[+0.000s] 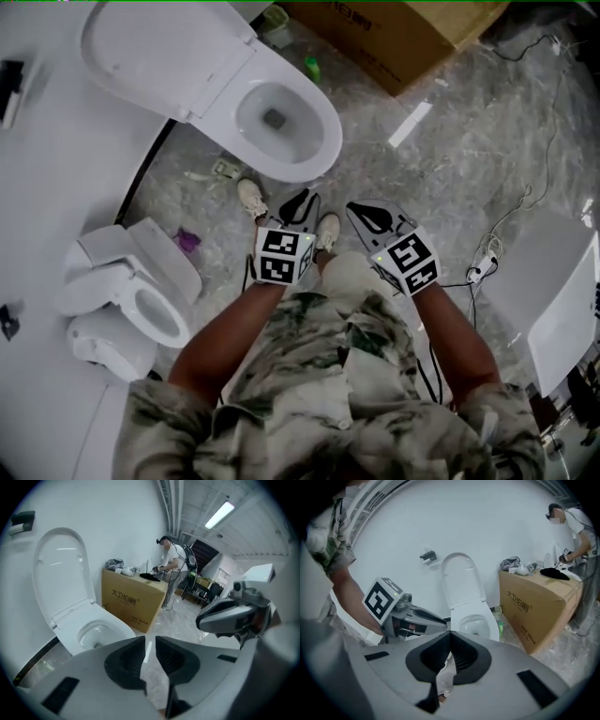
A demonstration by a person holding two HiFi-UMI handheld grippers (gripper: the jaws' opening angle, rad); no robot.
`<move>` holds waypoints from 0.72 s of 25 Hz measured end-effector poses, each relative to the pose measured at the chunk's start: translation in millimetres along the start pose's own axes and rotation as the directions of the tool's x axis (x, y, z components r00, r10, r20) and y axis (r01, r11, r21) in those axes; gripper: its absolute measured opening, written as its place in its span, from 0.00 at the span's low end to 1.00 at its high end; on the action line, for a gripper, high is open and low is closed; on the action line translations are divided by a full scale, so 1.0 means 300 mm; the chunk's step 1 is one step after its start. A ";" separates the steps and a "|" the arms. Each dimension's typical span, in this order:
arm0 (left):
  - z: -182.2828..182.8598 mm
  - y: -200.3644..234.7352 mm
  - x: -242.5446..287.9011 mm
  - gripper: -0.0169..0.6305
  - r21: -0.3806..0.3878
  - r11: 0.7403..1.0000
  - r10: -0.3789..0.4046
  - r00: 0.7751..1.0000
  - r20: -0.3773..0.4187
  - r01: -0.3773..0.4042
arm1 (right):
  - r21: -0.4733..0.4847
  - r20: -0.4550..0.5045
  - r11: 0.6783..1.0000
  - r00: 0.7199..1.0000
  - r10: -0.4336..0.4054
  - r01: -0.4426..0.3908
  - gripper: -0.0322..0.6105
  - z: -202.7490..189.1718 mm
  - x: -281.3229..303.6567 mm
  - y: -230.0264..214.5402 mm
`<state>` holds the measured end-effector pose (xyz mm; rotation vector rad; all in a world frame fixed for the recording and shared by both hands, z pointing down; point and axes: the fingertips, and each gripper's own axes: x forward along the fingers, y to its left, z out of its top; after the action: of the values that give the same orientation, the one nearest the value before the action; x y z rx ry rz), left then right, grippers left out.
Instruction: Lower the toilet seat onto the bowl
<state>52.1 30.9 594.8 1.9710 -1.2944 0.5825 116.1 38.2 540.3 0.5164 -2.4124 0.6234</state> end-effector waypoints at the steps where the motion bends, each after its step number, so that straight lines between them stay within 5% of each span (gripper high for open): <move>1: 0.030 -0.008 -0.050 0.15 -0.011 1.000 -0.005 1.000 0.023 0.005 | -0.011 0.008 1.000 1.000 0.005 -0.005 0.09 0.027 -0.014 0.021; 8: 0.209 -0.049 -0.391 0.10 -0.048 0.998 -0.039 0.992 0.121 0.045 | -0.081 0.055 0.996 0.997 0.051 -0.047 0.09 0.229 -0.109 0.165; 18: 0.355 -0.182 -0.703 0.07 0.078 0.989 -0.135 0.978 0.160 0.124 | -0.144 0.140 0.988 0.987 0.075 -0.055 0.09 0.430 -0.276 0.333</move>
<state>16.9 91.7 362.8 2.1792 -1.2459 0.4119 72.5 67.8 365.0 0.4388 -2.5966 0.4536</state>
